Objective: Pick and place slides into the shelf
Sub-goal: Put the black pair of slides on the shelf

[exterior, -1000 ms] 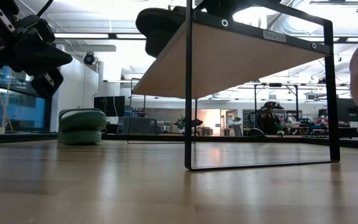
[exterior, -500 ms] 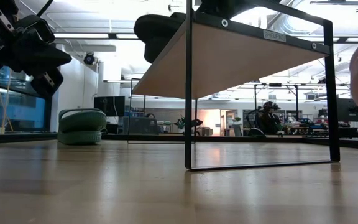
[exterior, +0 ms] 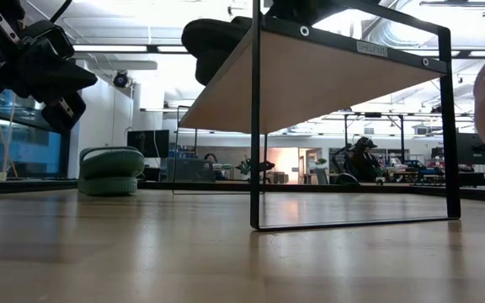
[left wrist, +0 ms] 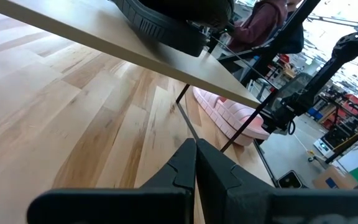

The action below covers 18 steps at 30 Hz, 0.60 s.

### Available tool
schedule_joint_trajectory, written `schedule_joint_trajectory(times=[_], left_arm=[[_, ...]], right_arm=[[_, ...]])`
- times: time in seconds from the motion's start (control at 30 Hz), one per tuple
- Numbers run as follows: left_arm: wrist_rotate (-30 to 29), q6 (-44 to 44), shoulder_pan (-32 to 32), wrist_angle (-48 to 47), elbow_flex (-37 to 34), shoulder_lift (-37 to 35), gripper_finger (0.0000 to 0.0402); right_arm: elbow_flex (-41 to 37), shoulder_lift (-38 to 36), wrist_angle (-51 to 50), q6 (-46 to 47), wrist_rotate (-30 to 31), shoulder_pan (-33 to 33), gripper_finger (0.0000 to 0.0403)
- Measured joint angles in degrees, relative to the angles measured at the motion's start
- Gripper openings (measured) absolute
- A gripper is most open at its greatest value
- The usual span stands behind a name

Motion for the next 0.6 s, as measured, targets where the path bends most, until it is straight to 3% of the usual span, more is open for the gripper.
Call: schedule_joint_trajectory(times=[0.2, 0.6], left_arm=[[0.0, -0.02, 0.01, -0.01, 0.0, 0.0, 0.0001], [-0.02, 0.08, 0.0, -0.02, 0.0, 0.0, 0.0001]], right_arm=[[0.0, 0.0, 0.0, -0.01, 0.16, 0.02, 0.0053], [0.0, 0.7, 0.09, -1.7, 1.65, -0.15, 0.0057]])
